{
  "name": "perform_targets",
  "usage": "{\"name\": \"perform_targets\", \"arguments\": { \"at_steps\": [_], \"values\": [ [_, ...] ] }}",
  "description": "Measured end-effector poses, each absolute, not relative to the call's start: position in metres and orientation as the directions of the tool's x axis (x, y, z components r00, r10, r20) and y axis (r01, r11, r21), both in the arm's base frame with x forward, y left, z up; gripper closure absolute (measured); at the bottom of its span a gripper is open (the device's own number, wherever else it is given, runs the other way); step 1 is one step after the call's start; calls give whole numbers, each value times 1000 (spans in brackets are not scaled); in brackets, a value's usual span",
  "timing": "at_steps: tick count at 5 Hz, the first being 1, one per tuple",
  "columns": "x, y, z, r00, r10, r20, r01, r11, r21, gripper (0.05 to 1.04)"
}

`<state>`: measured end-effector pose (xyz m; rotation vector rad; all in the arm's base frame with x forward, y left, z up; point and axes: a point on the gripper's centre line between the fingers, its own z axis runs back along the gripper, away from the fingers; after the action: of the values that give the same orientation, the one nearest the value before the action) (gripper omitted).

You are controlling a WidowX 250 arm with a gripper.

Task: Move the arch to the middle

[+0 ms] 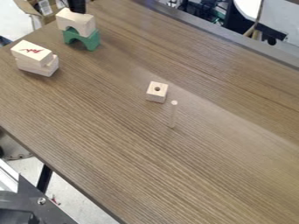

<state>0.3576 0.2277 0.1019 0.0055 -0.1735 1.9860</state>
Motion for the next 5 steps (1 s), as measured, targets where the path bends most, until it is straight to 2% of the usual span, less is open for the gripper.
{"name": "perform_targets", "arguments": {
  "at_steps": [3, 5],
  "values": [
    [348, 235, 102, -420, 903, 94, -907, -412, -89, 85],
    [339, 238, 93, -423, 901, 93, -906, -419, -65, 85]
  ]
}}
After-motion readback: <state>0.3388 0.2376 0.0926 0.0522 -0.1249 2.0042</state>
